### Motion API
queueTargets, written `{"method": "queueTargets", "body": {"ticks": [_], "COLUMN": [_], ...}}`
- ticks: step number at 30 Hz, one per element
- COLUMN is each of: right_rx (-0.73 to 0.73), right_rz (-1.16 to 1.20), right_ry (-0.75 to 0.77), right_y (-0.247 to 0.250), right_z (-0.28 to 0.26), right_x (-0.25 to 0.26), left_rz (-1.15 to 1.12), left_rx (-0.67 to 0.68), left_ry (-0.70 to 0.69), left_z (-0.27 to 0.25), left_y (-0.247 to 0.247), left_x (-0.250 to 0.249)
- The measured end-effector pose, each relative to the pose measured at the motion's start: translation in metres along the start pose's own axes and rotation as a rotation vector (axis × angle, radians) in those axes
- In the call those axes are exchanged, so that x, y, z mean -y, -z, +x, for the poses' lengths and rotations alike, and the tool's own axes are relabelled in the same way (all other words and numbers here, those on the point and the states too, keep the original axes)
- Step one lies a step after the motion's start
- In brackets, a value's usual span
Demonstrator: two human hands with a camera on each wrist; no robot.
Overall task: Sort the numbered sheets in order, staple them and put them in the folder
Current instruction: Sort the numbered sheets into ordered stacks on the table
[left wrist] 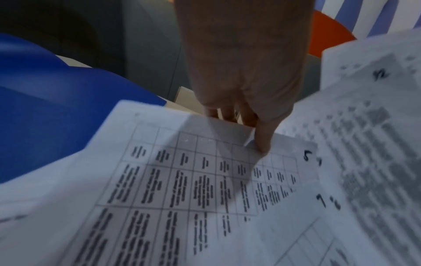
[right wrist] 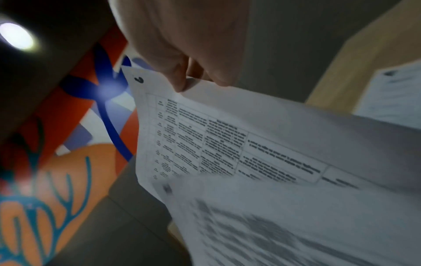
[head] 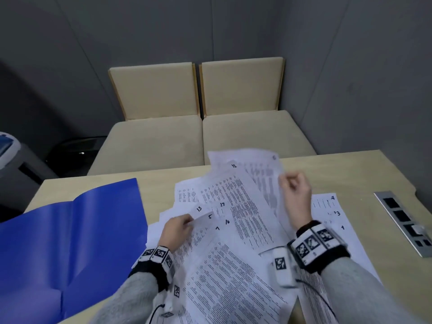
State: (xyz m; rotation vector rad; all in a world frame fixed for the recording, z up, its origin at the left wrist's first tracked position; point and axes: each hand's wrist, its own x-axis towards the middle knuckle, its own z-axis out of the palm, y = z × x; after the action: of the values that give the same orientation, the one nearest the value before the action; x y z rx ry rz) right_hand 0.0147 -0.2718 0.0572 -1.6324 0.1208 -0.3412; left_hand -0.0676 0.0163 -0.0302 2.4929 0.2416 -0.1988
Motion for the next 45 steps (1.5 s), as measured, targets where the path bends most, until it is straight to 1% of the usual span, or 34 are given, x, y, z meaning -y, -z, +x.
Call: {"method": "queueTargets", "body": {"ticks": [1, 2, 5, 6, 7, 9, 11, 13, 15, 18, 19, 21, 23, 25, 27, 30, 31, 33, 35, 37, 39, 43, 44, 45], "right_rx": [-0.008, 0.024, 0.266, 0.305, 0.295, 0.178, 0.017, -0.095, -0.154, -0.218, -0.216, -0.162, -0.080, 0.007, 0.112, 0.370, 0.446, 0.520, 0.546, 0.547, 0.495, 0.427, 0.417, 0.391], "right_rz": [0.053, 0.081, 0.022, -0.011, -0.031, -0.041, -0.026, 0.016, 0.105, 0.273, 0.339, 0.457, 0.497, 0.431, 0.290, 0.079, 0.058, 0.119, 0.186, 0.227, 0.204, 0.134, 0.098, 0.055], "right_ry": [0.045, 0.075, 0.102, 0.088, 0.070, 0.056, 0.082, 0.143, 0.208, 0.227, 0.201, 0.114, 0.011, -0.089, -0.165, -0.219, -0.228, -0.289, -0.350, -0.371, -0.369, -0.432, -0.452, -0.463], "right_y": [0.003, 0.005, 0.001, -0.002, -0.005, -0.007, -0.003, 0.004, 0.013, 0.027, 0.031, 0.038, 0.039, 0.035, 0.024, -0.003, -0.012, -0.030, -0.043, -0.049, -0.052, -0.049, -0.046, -0.044], "right_z": [0.006, 0.012, 0.018, 0.016, 0.014, 0.009, 0.012, 0.020, 0.030, 0.042, 0.045, 0.048, 0.044, 0.035, 0.024, 0.000, -0.009, -0.026, -0.036, -0.040, -0.042, -0.044, -0.043, -0.042], "right_x": [0.015, 0.029, 0.047, 0.045, 0.041, 0.032, 0.034, 0.048, 0.069, 0.095, 0.099, 0.100, 0.094, 0.081, 0.063, 0.042, 0.042, 0.043, 0.045, 0.045, 0.043, 0.030, 0.023, 0.016], "left_rz": [-0.048, -0.078, -0.060, -0.041, -0.024, 0.011, 0.028, 0.056, 0.115, 0.208, 0.229, 0.235, 0.136, -0.019, -0.069, -0.080, -0.097, -0.151, -0.229, -0.280, -0.281, -0.267, -0.236, -0.191], "left_rx": [-0.004, -0.006, 0.023, 0.041, 0.057, 0.041, -0.058, -0.206, -0.350, -0.481, -0.513, -0.572, -0.626, -0.667, -0.630, -0.431, -0.362, -0.235, -0.121, -0.038, 0.019, 0.106, 0.132, 0.154], "left_ry": [0.009, 0.011, -0.042, -0.043, -0.036, -0.033, -0.069, -0.129, -0.176, -0.259, -0.282, -0.325, -0.345, -0.295, -0.222, -0.209, -0.223, -0.257, -0.251, -0.230, -0.233, -0.215, -0.181, -0.117], "left_z": [0.001, 0.002, 0.004, 0.003, 0.003, 0.001, -0.004, -0.009, -0.012, -0.014, -0.014, -0.011, -0.007, -0.003, 0.000, 0.002, 0.003, 0.004, 0.005, 0.005, 0.005, 0.005, 0.004, 0.003], "left_y": [0.005, 0.010, 0.022, 0.024, 0.025, 0.031, 0.042, 0.060, 0.083, 0.117, 0.127, 0.146, 0.166, 0.186, 0.205, 0.216, 0.217, 0.214, 0.208, 0.199, 0.188, 0.169, 0.167, 0.165], "left_x": [-0.002, -0.003, -0.003, -0.002, -0.001, -0.002, -0.008, -0.016, -0.024, -0.036, -0.039, -0.048, -0.057, -0.068, -0.081, -0.102, -0.108, -0.115, -0.116, -0.115, -0.112, -0.107, -0.106, -0.102]}}
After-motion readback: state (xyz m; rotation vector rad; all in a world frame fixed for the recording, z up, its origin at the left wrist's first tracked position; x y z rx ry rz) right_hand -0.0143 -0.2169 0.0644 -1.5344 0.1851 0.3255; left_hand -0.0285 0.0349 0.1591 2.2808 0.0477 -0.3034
